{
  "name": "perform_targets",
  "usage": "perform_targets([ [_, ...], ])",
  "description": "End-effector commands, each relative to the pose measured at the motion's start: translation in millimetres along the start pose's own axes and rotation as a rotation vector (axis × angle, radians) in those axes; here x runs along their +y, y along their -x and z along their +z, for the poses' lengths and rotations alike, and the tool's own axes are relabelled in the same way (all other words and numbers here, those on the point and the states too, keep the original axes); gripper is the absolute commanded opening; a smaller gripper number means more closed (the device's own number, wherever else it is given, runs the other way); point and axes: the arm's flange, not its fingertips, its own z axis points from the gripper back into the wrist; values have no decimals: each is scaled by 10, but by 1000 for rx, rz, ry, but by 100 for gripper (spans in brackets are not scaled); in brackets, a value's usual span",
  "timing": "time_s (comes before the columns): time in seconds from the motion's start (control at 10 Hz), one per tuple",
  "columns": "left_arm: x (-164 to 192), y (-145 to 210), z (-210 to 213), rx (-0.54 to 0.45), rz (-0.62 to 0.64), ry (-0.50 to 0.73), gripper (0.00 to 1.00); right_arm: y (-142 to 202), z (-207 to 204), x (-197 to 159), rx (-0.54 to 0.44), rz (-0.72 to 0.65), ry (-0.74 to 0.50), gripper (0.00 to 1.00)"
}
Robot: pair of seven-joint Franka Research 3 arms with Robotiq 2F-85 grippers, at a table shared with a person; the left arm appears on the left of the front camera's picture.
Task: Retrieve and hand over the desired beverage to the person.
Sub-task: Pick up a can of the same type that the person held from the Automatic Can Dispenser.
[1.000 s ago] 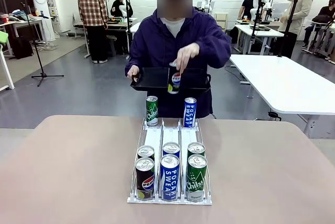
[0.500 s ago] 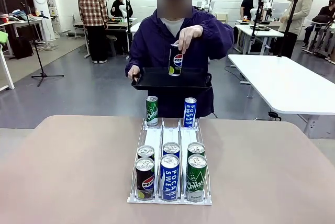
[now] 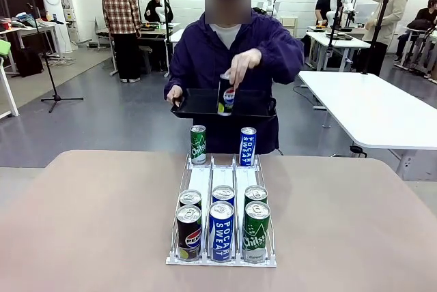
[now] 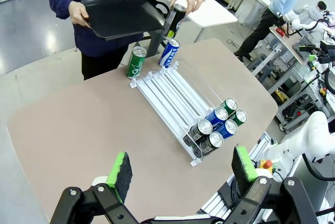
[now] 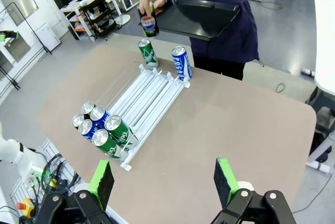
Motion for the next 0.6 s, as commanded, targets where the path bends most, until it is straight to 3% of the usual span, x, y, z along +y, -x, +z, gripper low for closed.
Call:
perform_targets([
  [0.0, 12, -6, -1, -3, -16, 10, 100, -4, -18, 4, -1, 4, -21, 100],
  [0.5, 12, -6, -1, -3, -16, 10, 100, -4, -18, 4, -1, 4, -21, 100],
])
